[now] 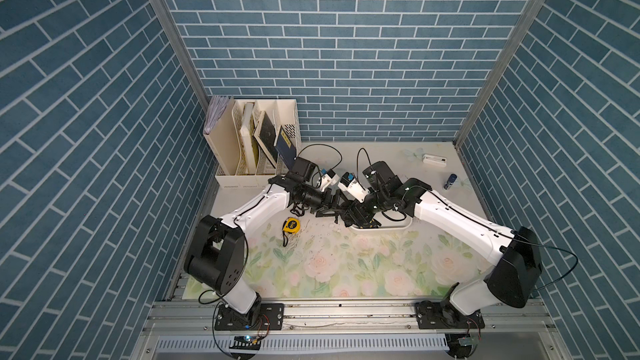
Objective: Take the tape measure out of the storage box
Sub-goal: Pick up the tape measure from the storage box.
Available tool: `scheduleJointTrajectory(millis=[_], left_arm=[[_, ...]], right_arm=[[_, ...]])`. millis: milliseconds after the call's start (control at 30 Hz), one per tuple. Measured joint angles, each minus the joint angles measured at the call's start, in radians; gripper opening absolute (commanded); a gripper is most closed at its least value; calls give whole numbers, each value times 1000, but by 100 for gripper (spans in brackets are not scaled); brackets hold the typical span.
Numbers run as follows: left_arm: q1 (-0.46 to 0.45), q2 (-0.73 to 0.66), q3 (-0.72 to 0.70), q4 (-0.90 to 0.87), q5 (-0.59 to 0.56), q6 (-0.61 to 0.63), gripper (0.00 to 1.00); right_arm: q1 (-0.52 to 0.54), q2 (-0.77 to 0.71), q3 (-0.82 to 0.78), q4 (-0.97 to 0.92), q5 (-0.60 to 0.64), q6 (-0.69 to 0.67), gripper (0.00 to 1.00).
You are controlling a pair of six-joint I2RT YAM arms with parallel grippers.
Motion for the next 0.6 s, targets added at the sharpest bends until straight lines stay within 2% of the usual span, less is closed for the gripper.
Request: scheduleJointTrajectory(millis=[200, 367, 600], left_arm=[[-3, 0, 0, -9, 2, 3, 83], [-4, 0, 0, -14, 5, 6, 64], [-4, 0, 0, -35, 5, 9, 53]], right_arm=[[19, 14, 1, 0, 1, -11, 0], [35, 32, 8, -3, 2, -15, 0], [39, 38, 11, 1, 26, -19, 0]])
